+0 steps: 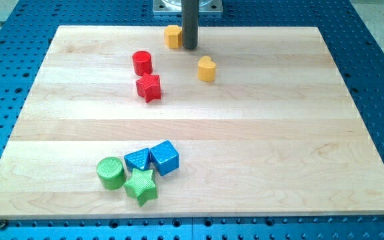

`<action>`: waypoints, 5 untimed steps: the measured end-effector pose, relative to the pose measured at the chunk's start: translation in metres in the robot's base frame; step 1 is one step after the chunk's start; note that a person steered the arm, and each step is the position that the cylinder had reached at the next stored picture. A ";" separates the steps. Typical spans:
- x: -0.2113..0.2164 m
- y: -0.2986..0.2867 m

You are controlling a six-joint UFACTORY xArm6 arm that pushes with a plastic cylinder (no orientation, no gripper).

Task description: Move the hexagon to the top of the red circle

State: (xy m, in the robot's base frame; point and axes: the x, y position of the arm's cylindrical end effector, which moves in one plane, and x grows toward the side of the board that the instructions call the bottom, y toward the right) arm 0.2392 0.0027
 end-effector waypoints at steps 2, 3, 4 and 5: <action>0.020 -0.069; 0.084 -0.004; 0.141 -0.010; 0.158 -0.070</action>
State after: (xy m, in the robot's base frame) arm 0.3975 -0.0673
